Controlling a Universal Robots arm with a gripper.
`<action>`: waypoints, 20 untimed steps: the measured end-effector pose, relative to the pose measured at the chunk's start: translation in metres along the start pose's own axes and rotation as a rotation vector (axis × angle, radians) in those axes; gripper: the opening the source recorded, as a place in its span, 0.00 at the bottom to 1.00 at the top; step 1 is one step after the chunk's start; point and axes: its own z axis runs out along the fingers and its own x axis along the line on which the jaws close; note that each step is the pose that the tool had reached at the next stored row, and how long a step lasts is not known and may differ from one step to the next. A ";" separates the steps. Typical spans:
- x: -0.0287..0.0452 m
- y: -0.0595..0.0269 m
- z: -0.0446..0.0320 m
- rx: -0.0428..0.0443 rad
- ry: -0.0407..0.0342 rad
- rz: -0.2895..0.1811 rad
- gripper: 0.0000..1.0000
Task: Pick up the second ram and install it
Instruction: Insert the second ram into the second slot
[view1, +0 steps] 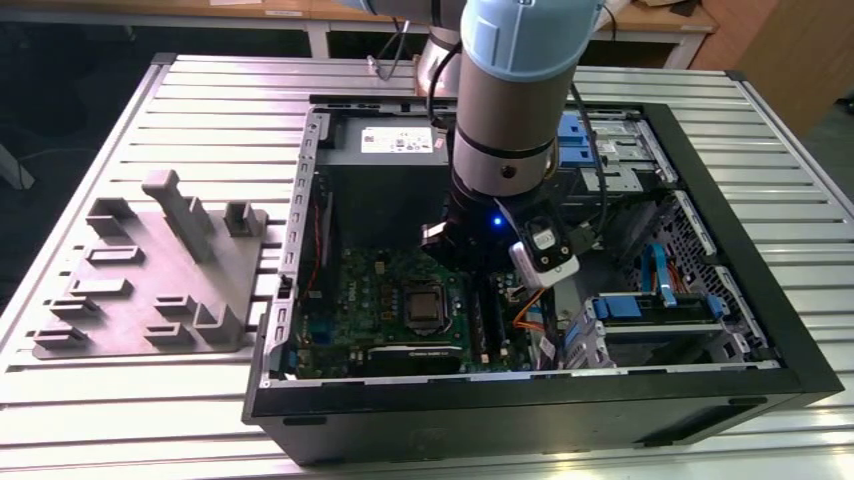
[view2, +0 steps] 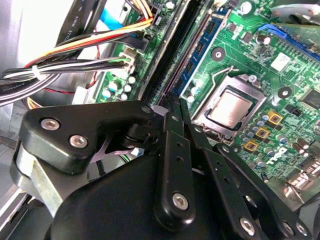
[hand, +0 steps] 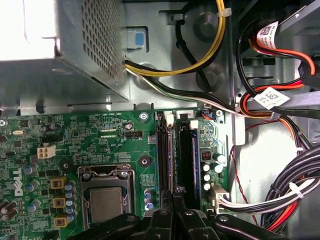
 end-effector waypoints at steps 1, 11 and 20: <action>0.0000 0.0000 0.0000 -0.0002 0.0000 0.000 0.12; 0.0000 0.0000 0.0002 -0.0171 0.0010 0.001 0.12; 0.0001 0.0000 0.0012 -0.0244 0.0015 0.001 0.12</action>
